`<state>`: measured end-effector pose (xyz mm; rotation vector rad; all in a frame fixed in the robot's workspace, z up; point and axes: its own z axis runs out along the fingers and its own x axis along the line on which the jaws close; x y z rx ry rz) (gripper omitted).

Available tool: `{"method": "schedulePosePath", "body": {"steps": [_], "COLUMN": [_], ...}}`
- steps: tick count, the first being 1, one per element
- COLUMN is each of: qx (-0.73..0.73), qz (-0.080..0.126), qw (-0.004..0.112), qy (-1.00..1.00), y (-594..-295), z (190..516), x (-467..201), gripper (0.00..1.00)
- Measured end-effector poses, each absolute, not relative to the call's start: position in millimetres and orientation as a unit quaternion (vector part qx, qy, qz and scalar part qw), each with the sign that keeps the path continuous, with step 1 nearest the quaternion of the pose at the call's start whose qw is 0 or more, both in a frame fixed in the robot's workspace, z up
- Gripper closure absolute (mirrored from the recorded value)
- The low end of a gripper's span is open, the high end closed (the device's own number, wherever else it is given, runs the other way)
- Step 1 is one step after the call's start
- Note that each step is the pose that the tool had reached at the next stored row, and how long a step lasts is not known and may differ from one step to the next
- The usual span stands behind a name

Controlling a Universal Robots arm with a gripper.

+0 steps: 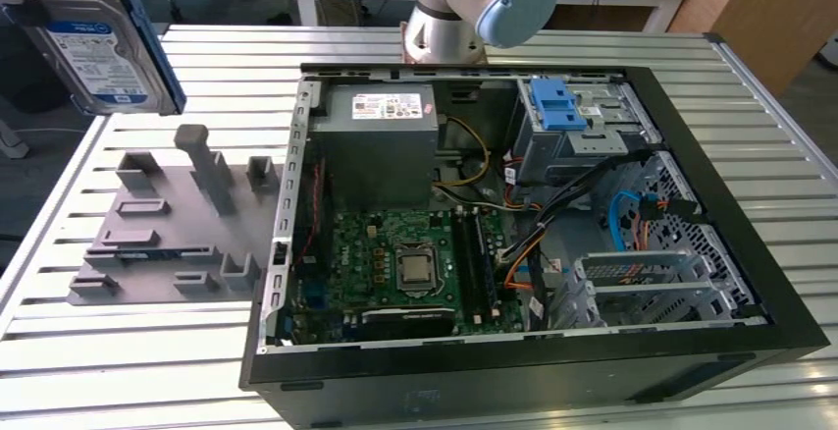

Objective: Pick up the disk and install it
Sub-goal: 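Pick up the disk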

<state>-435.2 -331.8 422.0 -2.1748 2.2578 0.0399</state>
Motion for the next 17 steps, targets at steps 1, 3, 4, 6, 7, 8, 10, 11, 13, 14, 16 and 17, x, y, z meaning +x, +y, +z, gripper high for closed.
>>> {"method": "schedulePosePath", "body": {"steps": [1,3,4,6,7,8,10,11,13,14,16,17], "qx": [-0.694,-0.694,-0.694,-0.694,-0.694,-0.694,-0.694,-0.694,-0.694,-0.694,-0.694,-0.694], "qz": [0.013,0.013,0.013,0.013,0.013,0.013,0.013,0.013,0.013,0.013,0.013,0.013], "qw": [0.003,0.003,0.003,0.003,0.003,0.003,0.003,0.003,0.003,0.003,0.003,0.003], "qy": [0.72,0.72,0.72,0.72,0.72,0.72,0.72,0.72,0.72,0.72,0.72,0.72], "y": [-332,-332,-332,-332,-332,-332,-332,-332,-332,-332,-332,-332], "z": [423,426,427,429,430,432,434,436,438,439,441,443], "x": [-435,-435,-435,-435,-435,-435,-435,-435,-435,-435,-435,-435], "gripper": [0.64,0.64,0.64,0.64,0.64,0.64,0.64,0.64,0.64,0.64,0.64,0.64]}}
